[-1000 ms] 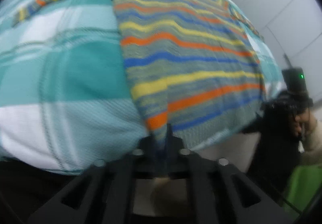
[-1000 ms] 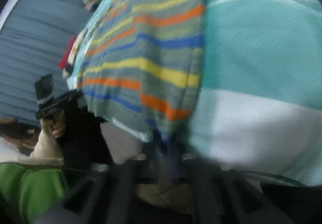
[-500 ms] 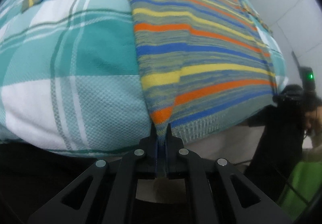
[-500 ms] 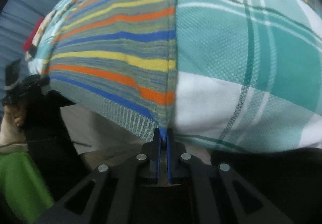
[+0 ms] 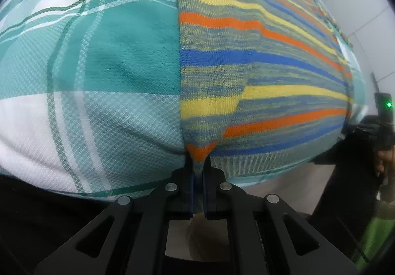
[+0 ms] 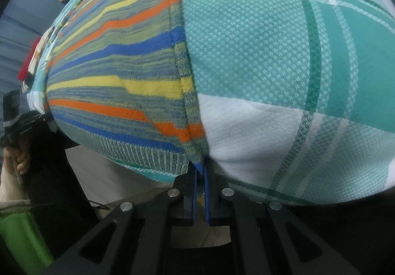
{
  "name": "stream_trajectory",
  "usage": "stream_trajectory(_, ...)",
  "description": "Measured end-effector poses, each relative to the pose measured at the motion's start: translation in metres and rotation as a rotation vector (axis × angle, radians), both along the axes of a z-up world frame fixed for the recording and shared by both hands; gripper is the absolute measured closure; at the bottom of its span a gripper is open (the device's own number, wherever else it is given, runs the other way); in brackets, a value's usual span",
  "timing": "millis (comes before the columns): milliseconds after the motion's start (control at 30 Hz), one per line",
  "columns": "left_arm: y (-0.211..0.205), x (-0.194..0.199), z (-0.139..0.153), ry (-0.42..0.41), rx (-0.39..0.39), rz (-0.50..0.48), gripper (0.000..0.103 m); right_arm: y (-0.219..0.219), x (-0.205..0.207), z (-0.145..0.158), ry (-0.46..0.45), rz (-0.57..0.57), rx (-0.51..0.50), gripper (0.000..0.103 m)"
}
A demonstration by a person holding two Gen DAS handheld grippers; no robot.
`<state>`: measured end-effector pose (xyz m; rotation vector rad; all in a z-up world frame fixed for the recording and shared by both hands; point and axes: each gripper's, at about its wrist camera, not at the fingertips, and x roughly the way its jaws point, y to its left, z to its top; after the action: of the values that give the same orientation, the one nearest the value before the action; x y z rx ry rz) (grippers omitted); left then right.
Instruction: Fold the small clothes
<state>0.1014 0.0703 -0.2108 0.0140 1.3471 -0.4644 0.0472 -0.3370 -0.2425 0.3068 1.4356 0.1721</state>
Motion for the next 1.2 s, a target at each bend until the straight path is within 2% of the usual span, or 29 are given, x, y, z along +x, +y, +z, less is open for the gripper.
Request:
stream_trajectory(233, 0.017, 0.001, 0.003, 0.087, -0.057, 0.075, 0.091, 0.003, 0.005, -0.006, 0.01, -0.021, 0.005, 0.099)
stream_trajectory(267, 0.02, -0.001, 0.006, 0.09, -0.052, 0.081, 0.087, 0.001, 0.004, -0.005, 0.011, -0.023, 0.007, 0.099)
stream_trajectory(333, 0.028, -0.01, 0.016, 0.072, -0.012, 0.081, 0.08, -0.003, 0.003, -0.002, 0.015, -0.021, 0.006, 0.098)
stream_trajectory(367, 0.033, -0.015, 0.022, 0.056, 0.014, 0.079, 0.078, -0.002, 0.001, -0.001, 0.026, -0.016, 0.006, 0.094)
stream_trajectory(433, 0.043, -0.022, 0.035, 0.017, 0.063, 0.077, 0.08, -0.006, -0.007, 0.004, 0.062, -0.012, -0.02, 0.085)
stream_trajectory(467, 0.05, -0.026, 0.046, -0.013, 0.077, 0.081, 0.08, -0.01, -0.012, 0.01, 0.061, -0.016, -0.039, 0.085)
stream_trajectory(533, 0.058, -0.025, 0.064, -0.06, 0.05, 0.098, 0.076, -0.02, -0.019, 0.027, 0.026, -0.031, -0.04, 0.085)
stream_trajectory(567, 0.06, -0.02, 0.076, -0.097, 0.009, 0.104, 0.066, -0.028, -0.021, 0.042, -0.014, -0.049, -0.041, 0.085)
stream_trajectory(600, 0.057, -0.013, 0.084, -0.125, -0.028, 0.097, 0.049, -0.033, -0.021, 0.052, -0.045, -0.058, -0.043, 0.084)
stream_trajectory(667, 0.049, 0.003, 0.092, -0.189, -0.067, 0.074, 0.034, -0.037, -0.013, 0.077, -0.135, -0.071, -0.035, 0.081)
stream_trajectory(767, 0.021, 0.038, 0.087, -0.25, -0.078, 0.002, 0.033, -0.036, 0.013, 0.09, -0.227, -0.07, 0.011, 0.077)
stream_trajectory(833, 0.005, 0.065, 0.068, -0.209, -0.07, -0.006, 0.035, -0.028, 0.04, 0.088, -0.277, -0.048, 0.05, 0.077)
stream_trajectory(867, 0.001, 0.07, 0.06, -0.187, -0.065, -0.006, 0.041, -0.023, 0.058, 0.08, -0.28, -0.045, 0.088, 0.077)
stream_trajectory(933, -0.008, 0.079, 0.045, -0.163, -0.049, 0.002, 0.07, -0.016, 0.073, 0.07, -0.278, -0.032, 0.114, 0.078)
stream_trajectory(967, -0.009, 0.08, 0.041, -0.162, -0.045, 0.01, 0.101, -0.011, 0.08, 0.063, -0.275, -0.018, 0.112, 0.084)
stream_trajectory(1000, -0.007, 0.08, 0.039, -0.15, -0.049, 0.014, 0.101, -0.009, 0.083, 0.06, -0.27, -0.021, 0.073, 0.1)
stream_trajectory(1200, 0.001, 0.062, 0.036, -0.195, -0.023, 0.053, 0.1, -0.005, 0.065, 0.059, -0.245, -0.053, -0.049, 0.101)
